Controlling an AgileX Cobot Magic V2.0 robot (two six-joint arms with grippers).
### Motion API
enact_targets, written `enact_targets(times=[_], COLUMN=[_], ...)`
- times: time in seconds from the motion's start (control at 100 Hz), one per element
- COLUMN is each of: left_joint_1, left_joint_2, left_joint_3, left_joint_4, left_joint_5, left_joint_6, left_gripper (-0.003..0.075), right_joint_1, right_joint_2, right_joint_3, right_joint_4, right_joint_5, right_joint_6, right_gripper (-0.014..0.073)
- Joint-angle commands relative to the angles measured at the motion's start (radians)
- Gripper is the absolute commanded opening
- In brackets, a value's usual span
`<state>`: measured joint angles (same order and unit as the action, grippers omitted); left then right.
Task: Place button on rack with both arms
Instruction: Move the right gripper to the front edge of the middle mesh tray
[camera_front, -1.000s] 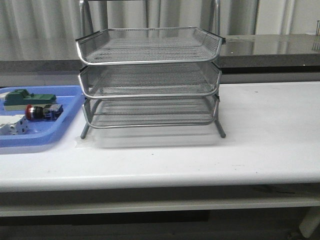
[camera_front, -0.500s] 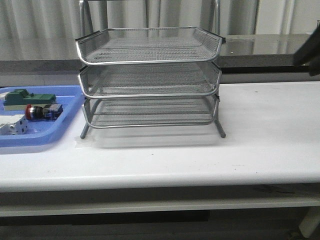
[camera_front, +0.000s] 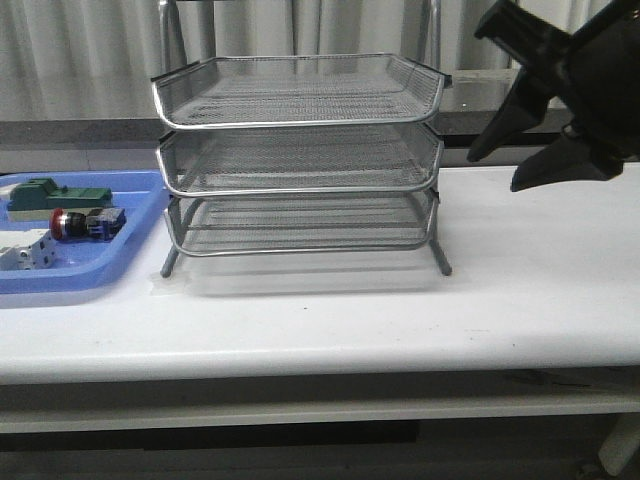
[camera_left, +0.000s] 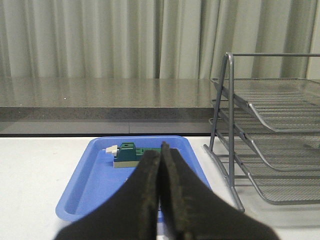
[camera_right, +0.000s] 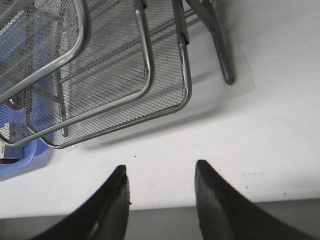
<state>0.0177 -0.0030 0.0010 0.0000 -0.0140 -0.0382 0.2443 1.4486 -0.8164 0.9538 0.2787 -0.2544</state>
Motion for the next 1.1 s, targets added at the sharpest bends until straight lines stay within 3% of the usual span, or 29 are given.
enact_targets(times=[0.0, 0.57, 1.09], left_joint_1=[0.003, 0.003, 0.003], left_joint_2=[-0.035, -0.035, -0.035], left_joint_3=[0.046, 0.046, 0.046], left_joint_4=[-0.007, -0.007, -0.007], left_joint_5=[-0.078, -0.078, -0.078], left_joint_6=[-0.009, -0.009, -0.009], left_gripper=[-0.002, -0.002, -0.002], right_joint_1=[0.0, 0.0, 0.0], right_joint_2=[0.025, 0.278, 0.327], right_joint_3=[-0.081, -0.329, -0.371], right_joint_4=[0.027, 0.027, 0.034], right_joint_5=[-0.031, 0.018, -0.006], right_joint_6=[-0.018, -0.018, -0.018], right_gripper=[0.0326, 0.0326, 0.0326])
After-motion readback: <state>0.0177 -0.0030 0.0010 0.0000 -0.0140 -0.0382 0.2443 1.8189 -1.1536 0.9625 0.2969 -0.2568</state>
